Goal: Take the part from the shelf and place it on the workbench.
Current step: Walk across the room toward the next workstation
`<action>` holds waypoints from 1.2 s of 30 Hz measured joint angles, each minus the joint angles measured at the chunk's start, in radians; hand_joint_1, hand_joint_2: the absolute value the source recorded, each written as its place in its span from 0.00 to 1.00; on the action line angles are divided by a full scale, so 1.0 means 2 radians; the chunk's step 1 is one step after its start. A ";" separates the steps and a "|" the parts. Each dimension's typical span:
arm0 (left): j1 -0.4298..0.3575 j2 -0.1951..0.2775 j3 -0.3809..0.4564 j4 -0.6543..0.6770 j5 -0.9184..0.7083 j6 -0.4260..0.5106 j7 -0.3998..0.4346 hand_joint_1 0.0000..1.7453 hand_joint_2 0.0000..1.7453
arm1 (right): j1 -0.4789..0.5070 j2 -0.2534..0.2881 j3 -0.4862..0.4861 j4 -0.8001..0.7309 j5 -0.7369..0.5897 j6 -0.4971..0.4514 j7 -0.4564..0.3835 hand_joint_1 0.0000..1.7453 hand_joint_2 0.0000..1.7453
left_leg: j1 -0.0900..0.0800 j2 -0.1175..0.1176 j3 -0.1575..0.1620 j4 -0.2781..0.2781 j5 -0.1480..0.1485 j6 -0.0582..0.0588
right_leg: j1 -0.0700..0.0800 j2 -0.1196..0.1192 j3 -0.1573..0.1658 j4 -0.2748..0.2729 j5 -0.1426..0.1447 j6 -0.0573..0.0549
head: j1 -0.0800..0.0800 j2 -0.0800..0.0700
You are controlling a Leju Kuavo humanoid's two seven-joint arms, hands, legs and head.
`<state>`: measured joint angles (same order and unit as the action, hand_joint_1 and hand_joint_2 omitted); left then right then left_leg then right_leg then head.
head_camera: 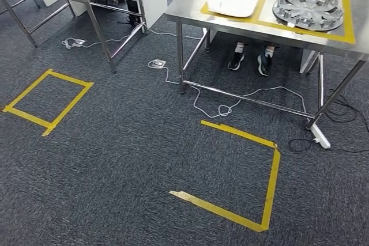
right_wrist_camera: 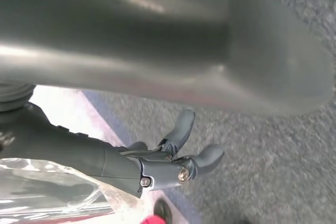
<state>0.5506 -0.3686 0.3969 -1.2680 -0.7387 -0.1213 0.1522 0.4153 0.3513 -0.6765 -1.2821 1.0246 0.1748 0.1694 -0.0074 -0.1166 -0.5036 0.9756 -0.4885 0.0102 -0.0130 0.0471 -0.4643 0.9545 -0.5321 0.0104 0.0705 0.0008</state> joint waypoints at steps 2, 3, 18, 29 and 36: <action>0.000 0.000 0.001 0.001 -0.001 0.000 -0.001 0.00 0.00 | 0.001 0.000 0.000 0.000 0.001 0.001 -0.003 0.00 0.00 | 0.001 0.020 -0.011 0.027 -0.019 -0.005 | -0.002 -0.014 0.001 -0.003 0.002 -0.005 | -0.003 0.000; -0.001 0.000 0.001 0.001 -0.002 0.000 -0.001 0.00 0.00 | 0.002 0.000 0.000 0.000 0.003 0.002 -0.005 0.00 0.00 | 0.002 0.034 -0.023 0.055 -0.037 -0.008 | -0.002 -0.022 0.001 -0.003 0.002 -0.006 | -0.005 0.000; -0.010 0.000 0.016 0.013 -0.016 -0.009 -0.014 0.00 0.00 | -0.009 0.000 -0.006 0.010 0.041 0.015 -0.035 0.00 0.00 | 0.007 0.071 0.004 0.003 -0.010 0.011 | -0.004 -0.052 -0.009 0.052 -0.046 0.022 | -0.004 0.000; -0.016 -0.001 0.020 0.020 -0.026 -0.012 -0.020 0.00 0.00 | -0.011 0.000 -0.018 0.022 0.061 0.008 -0.054 0.00 0.00 | -0.001 -0.004 0.000 0.004 -0.009 0.007 | 0.007 0.022 -0.018 0.012 0.004 -0.004 | -0.004 0.000; -0.019 0.000 0.022 0.021 -0.028 -0.013 -0.023 0.00 0.00 | -0.012 0.001 -0.018 0.024 0.063 0.008 -0.057 0.00 0.00 | 0.004 0.050 -0.065 0.135 -0.077 -0.012 | 0.004 -0.035 -0.011 0.000 0.005 -0.010 | -0.010 0.000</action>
<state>0.5128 -0.3681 0.4404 -1.2252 -0.7955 -0.1466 0.1069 0.3916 0.3526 -0.7128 -1.2333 1.1502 0.1911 0.0561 0.0015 -0.0162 -0.6339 1.2458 -0.6415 -0.0146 -0.0057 -0.0237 -0.4859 0.9548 -0.5213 -0.0099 0.0508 0.0008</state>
